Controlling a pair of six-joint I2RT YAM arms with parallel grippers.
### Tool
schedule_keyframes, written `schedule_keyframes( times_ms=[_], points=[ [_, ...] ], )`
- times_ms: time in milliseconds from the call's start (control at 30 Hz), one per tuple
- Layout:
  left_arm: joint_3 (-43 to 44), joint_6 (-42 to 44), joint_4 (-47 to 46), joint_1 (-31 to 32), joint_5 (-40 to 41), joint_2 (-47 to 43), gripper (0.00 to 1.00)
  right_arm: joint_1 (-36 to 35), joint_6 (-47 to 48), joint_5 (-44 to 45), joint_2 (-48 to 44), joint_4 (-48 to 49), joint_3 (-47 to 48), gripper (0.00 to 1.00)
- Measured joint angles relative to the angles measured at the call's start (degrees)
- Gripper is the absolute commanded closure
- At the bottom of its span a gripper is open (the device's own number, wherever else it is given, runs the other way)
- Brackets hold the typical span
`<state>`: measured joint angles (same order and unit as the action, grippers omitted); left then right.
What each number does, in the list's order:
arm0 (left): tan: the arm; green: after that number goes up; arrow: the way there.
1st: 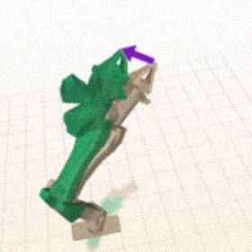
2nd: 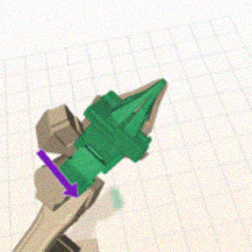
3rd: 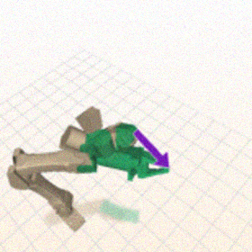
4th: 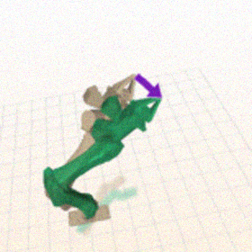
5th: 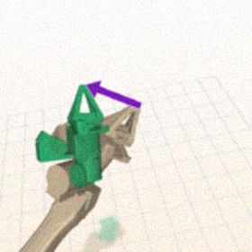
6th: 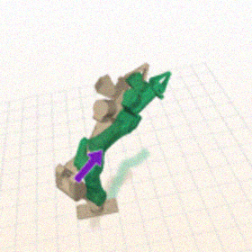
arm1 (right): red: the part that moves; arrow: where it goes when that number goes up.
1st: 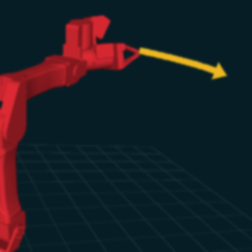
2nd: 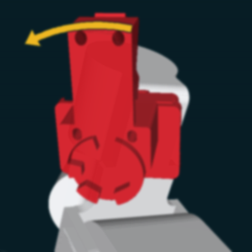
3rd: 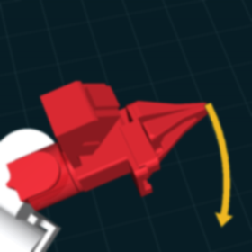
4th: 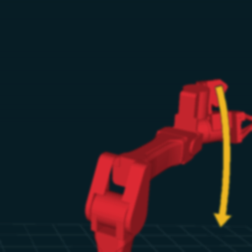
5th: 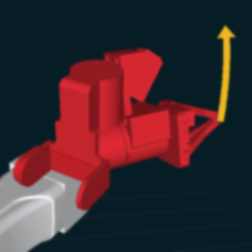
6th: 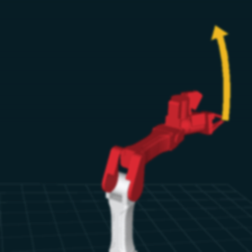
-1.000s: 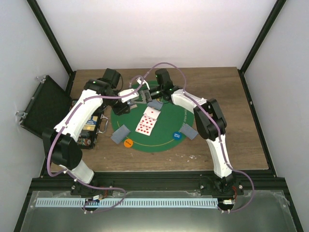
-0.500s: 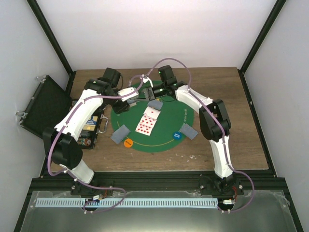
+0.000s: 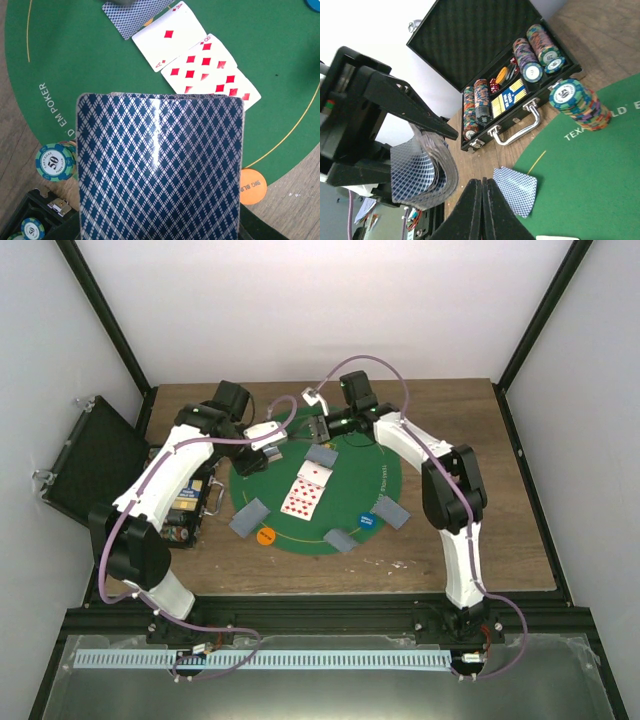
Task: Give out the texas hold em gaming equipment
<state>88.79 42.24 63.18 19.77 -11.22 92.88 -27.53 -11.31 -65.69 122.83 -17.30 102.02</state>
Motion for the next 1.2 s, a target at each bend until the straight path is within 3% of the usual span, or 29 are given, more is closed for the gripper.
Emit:
schedule_keyframes(
  times_ms=[167,333,467,600,767,967,1200],
  points=[
    [-0.66,-0.02,-0.09,-0.31,0.00,0.00,0.56,2.71,0.87,3.93,-3.19,-1.38,-1.46,0.95],
    [-0.85,-0.04,-0.07,-0.74,-0.11,0.00,0.56,4.28,5.97,16.94,-6.54,-8.98,-3.13,0.76],
    [-0.87,-0.07,-0.07,-1.57,-0.59,0.00,0.56,3.93,10.91,23.41,-14.05,-14.58,-13.75,0.57],
    [-0.92,-0.09,-0.07,-2.45,-0.76,0.00,0.56,-1.27,16.20,26.32,-22.14,-18.71,-25.66,0.43],
    [-1.18,-0.11,-0.04,-2.60,-1.09,0.00,0.56,-10.58,18.14,30.27,-24.50,-20.87,-34.97,0.28],
    [-1.29,-0.09,-0.02,-2.60,-1.53,-0.04,0.56,-13.00,19.06,33.57,-20.63,-22.29,-38.14,0.38],
    [-1.77,-0.09,0.04,-2.60,-1.55,-0.24,0.56,-15.54,20.39,34.10,-18.32,-22.32,-38.77,0.63]
  ],
)
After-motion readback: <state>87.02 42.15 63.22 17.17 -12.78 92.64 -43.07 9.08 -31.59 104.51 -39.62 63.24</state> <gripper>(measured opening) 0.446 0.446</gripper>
